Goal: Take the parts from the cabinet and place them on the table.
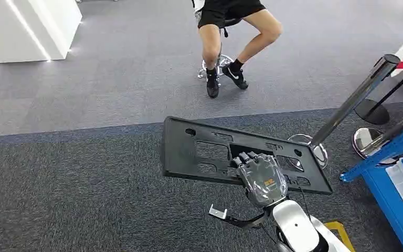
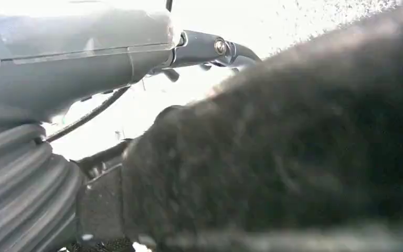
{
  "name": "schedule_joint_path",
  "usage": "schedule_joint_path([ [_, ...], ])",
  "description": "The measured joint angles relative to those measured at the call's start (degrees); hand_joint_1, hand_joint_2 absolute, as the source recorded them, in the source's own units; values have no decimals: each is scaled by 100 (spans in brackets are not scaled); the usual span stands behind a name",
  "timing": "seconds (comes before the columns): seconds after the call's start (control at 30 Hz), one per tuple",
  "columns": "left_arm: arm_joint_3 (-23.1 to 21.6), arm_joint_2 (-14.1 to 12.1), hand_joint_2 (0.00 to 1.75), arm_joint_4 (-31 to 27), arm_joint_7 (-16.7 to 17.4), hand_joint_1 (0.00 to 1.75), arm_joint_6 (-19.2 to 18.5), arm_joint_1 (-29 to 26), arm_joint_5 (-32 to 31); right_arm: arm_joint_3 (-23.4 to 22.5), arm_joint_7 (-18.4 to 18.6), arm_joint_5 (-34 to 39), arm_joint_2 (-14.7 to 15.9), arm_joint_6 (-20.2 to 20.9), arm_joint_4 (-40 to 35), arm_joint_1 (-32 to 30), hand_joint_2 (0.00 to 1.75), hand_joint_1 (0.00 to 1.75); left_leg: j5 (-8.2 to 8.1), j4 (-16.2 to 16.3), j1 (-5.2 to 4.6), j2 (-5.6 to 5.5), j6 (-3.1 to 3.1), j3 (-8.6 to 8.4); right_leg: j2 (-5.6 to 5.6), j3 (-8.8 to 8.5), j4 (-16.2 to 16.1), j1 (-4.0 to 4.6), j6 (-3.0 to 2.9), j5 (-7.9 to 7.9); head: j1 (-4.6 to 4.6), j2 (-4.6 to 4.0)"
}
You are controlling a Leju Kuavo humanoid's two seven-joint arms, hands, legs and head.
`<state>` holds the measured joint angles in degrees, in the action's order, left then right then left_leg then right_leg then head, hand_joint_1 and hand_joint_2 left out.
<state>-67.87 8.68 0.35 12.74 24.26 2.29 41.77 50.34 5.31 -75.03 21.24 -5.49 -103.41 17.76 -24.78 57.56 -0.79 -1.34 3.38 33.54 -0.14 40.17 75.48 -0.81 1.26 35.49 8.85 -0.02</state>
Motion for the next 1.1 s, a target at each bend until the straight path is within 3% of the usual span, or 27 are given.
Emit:
schedule_joint_path([
  [0.03,0,0,175,2,0,0,-11,3,0,2,-20,2,0,0,0,-9,175,175,-1,13,-3,-78,2,3,3,76,122,4,-3,-49,0,0],
  [0.07,0,0,175,2,0,0,-20,7,0,2,-31,2,0,0,2,-12,175,175,-3,27,-3,-164,1,1,7,12,-47,4,-14,-230,0,0],
  [0.13,0,0,175,2,0,0,-28,31,0,0,-33,2,0,0,0,-4,175,175,-14,71,-2,-333,-13,-3,111,-393,-944,3,-59,-766,0,0],
  [0.17,0,4,175,2,0,0,-37,40,0,0,-33,2,4,0,0,-2,175,175,-29,90,0,-400,-23,0,307,-604,-1401,-2,-89,-956,0,0],
  [0.2,0,11,175,4,0,0,-39,50,-2,0,-35,2,22,2,2,-4,175,175,-45,144,-42,-450,-51,46,532,-673,-1576,-36,-114,-872,0,0],
  [0.3,0,11,175,13,2,0,-44,65,4,0,-41,11,22,18,0,9,175,175,2,107,25,-626,-148,100,351,-652,-1585,9,-122,-874,0,0],
  [0.33,0,9,175,18,4,0,-46,68,7,-2,-41,11,20,24,-2,24,175,175,6,101,-5,-705,-181,139,273,-683,-1640,-52,-159,-899,0,0],
  [0.37,0,0,175,24,4,0,-52,70,9,-2,-39,13,24,33,0,34,175,175,-55,186,-12,-548,-194,127,171,-724,-1682,-59,-179,-916,0,0],
  [0.4,0,11,175,24,6,0,-76,70,9,-4,-33,13,26,37,0,30,175,175,-214,399,-33,-254,-229,223,126,-748,-1710,-57,-232,-913,20,0],
  [0.43,0,11,175,26,18,0,-85,69,24,-4,-41,15,26,37,-4,42,175,175,-458,832,-11,-59,-266,442,37,-754,-1711,-36,-245,-912,18,0],
  [0.47,0,11,175,26,15,0,-87,75,24,-4,-41,15,26,39,-2,38,175,175,-681,1315,4,34,-289,685,-45,-754,-1703,-22,-255,-904,17,0],
  [0.5,0,11,175,26,13,0,-90,77,24,-4,-41,15,26,44,2,31,175,175,-826,1723,5,56,-309,882,-140,-754,-1698,-16,-258,-892,17,0],
  [0.53,0,11,175,26,-4,0,-92,78,26,-4,-44,17,26,44,2,29,175,175,-834,1882,2,56,-322,939,-221,-761,-1692,-15,-254,-879,17,0],
  [0.57,0,11,175,26,7,0,-92,83,26,-4,-48,20,26,46,2,31,175,175,-718,1780,2,59,-330,857,-300,-772,-1688,-14,-253,-865,17,0],
  [0.6,0,11,175,26,11,0,-94,80,26,-2,-48,20,26,46,2,33,175,175,-512,1445,4,77,-326,661,-367,-790,-1687,-12,-243,-850,17,0],
  [0.63,0,11,175,31,28,0,-111,71,26,-4,-48,20,26,46,2,37,175,175,-243,891,6,154,-310,345,-440,-819,-1686,-9,-233,-831,17,0],
  [0.67,0,9,175,39,35,0,-129,54,26,-4,-46,20,26,48,2,41,175,175,-39,344,5,350,-288,48,-496,-847,-1686,0,-215,-813,17,0],
  [0.7,0,7,175,42,37,0,-144,28,26,-4,-46,20,26,46,2,42,175,175,-155,146,-71,564,-274,-58,-543,-851,-1685,37,-196,-802,17,0],
  [0.73,0,2,175,44,37,0,-149,30,33,-4,-46,20,26,46,0,48,175,175,-117,74,-73,510,-182,-44,-591,-825,-1663,56,-172,-797,17,0],
  [0.83,0,2,175,44,35,0,-153,28,31,-2,-48,20,24,48,0,53,175,175,-83,45,-80,301,-77,12,-793,-842,-1686,70,-103,-795,17,0],
  [0.87,0,7,175,44,35,0,-146,27,28,-4,-48,20,24,48,0,66,175,175,-37,-16,-27,240,-19,-37,-664,-829,-1637,30,-57,-735,15,0],
  [0.9,0,13,175,44,37,0,-105,33,24,-4,-48,20,24,50,0,69,175,175,-25,-29,-29,190,5,-41,-305,-763,-1452,11,-40,-614,15,0],
  [0.93,0,13,175,44,6,0,-2,37,39,-4,-46,20,24,52,0,75,175,175,-20,-28,-26,152,31,-36,-113,-595,-1100,9,-34,-412,11,0],
  [1.0,2,13,175,44,-279,0,392,16,301,-2,-30,-7,37,87,2,40,175,175,-24,-18,-31,20,48,-31,-9,-117,-170,8,-15,-24,11,0],
  [1.03,13,13,175,44,-466,0,591,-24,468,-2,-22,-44,39,90,2,4,175,175,-26,-2,-31,-56,49,-29,0,28,80,9,-7,-3,13,0],
  [1.07,53,33,175,44,-702,0,827,-87,577,-2,-4,-90,46,87,0,-40,175,175,-35,19,-30,-133,57,-30,0,43,58,5,-7,-116,11,0],
  [1.1,92,44,175,44,-927,0,989,-102,695,-4,29,-125,70,85,0,-72,175,175,-43,41,-27,-218,56,-32,8,-60,-209,3,-12,-338,11,0],
])
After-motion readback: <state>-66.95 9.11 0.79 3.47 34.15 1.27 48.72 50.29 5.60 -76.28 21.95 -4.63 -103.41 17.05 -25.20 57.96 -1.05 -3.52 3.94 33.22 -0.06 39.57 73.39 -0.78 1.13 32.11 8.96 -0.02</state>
